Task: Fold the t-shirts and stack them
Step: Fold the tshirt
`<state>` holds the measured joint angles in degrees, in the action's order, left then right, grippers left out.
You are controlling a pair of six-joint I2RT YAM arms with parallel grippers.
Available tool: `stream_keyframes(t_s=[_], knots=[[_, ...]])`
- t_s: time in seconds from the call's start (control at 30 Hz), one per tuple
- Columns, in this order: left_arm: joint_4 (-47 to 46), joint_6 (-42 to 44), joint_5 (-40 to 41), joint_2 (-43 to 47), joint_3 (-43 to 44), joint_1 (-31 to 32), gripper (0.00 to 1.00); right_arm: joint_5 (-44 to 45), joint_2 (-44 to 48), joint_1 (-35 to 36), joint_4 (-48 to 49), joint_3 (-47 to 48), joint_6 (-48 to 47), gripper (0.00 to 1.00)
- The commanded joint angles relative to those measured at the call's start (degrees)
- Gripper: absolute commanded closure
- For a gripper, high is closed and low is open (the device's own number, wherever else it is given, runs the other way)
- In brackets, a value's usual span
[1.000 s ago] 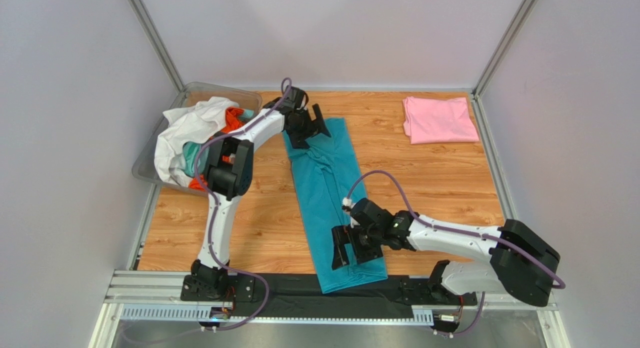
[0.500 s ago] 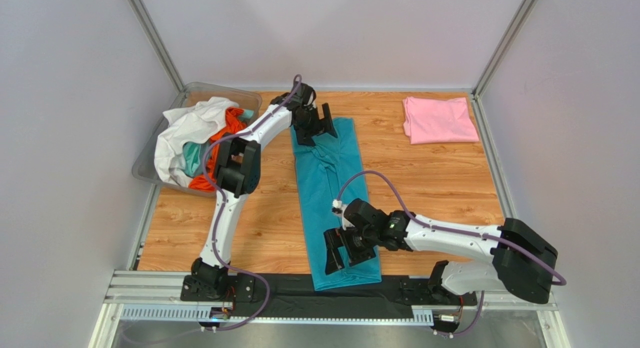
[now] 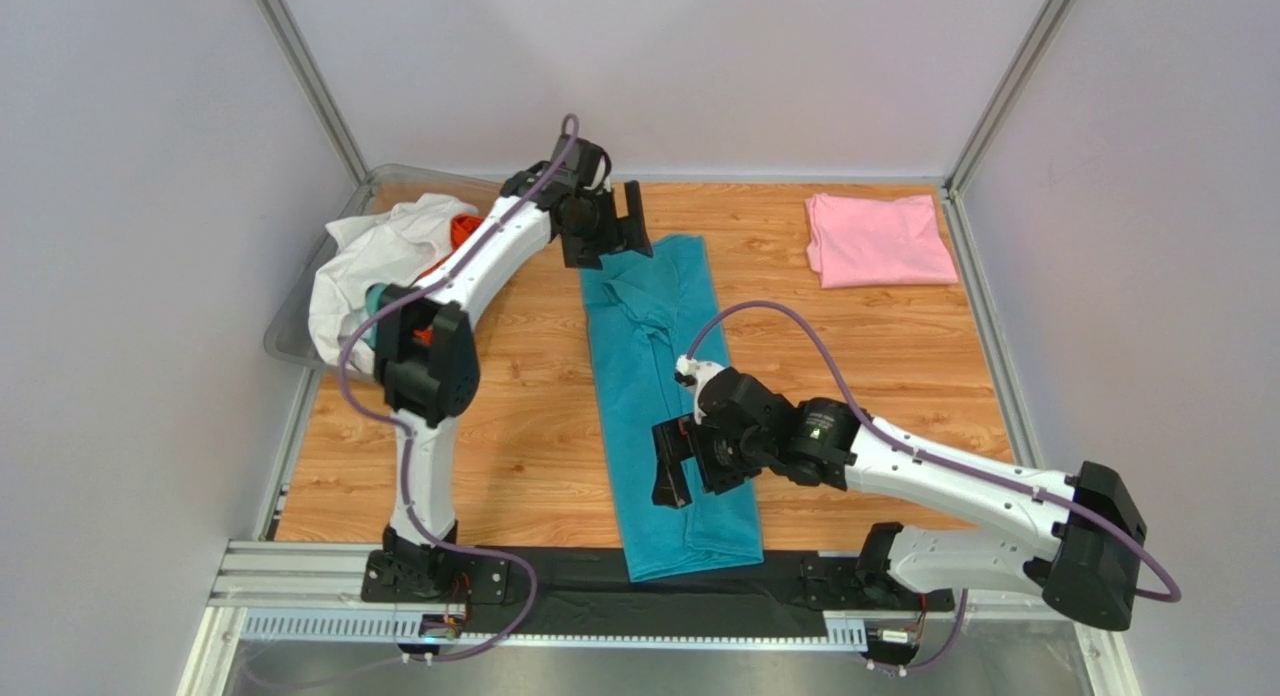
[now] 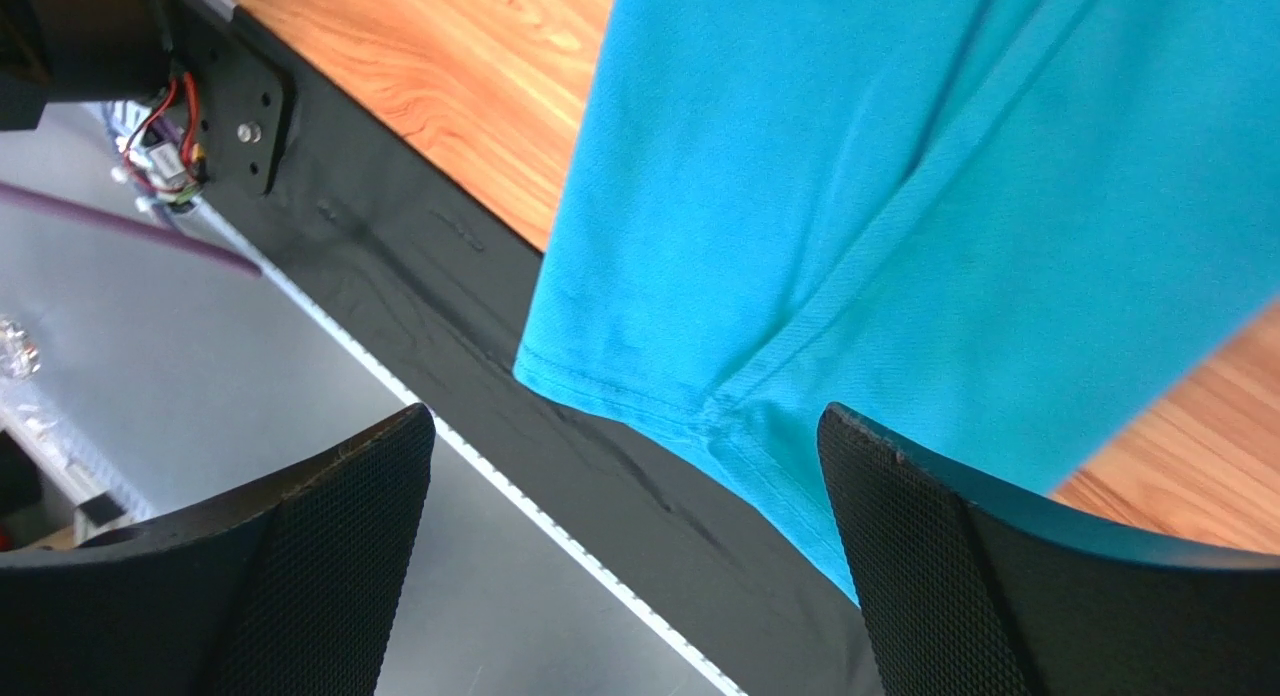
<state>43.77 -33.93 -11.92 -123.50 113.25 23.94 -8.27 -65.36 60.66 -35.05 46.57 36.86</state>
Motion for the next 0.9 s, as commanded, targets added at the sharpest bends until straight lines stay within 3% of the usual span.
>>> stream_keyframes(t_s=[0.0,0.13,0.27,0.43,0.53,0.67,0.87], knots=[[0.3,2.4,3.7,13.4,-5.0,1.0,0.0,6.4,2.4,-0.2,-5.4,2.9,-1.8,0.0],[-0.7,1.4,5.6,25.1,-18.1,2.0,0.0,7.1,1.4,-3.3,-6.0,4.9,-4.3,0.0],[-6.9,-1.3,6.5,43.3,-43.4,4.3,0.0,11.5,-4.6,-7.3,-6.1,11.6,-8.6,0.0],[-10.8,-6.5,7.1,62.5,-69.1,6.3,0.0,14.1,-19.1,-13.1,-5.2,22.5,-12.3,0.0],[-7.6,-7.9,6.5,73.9,-76.9,6.4,0.0,13.9,-28.9,-16.3,-5.3,31.2,-13.6,0.0],[-6.9,-11.7,1.2,81.0,-84.7,6.4,0.0,14.7,-44.3,-19.5,-6.9,44.6,-15.2,0.0],[-6.5,-11.3,-0.2,85.6,-88.6,6.4,0.0,19.0,-62.8,-21.6,-14.9,69.1,-18.6,0.0]])
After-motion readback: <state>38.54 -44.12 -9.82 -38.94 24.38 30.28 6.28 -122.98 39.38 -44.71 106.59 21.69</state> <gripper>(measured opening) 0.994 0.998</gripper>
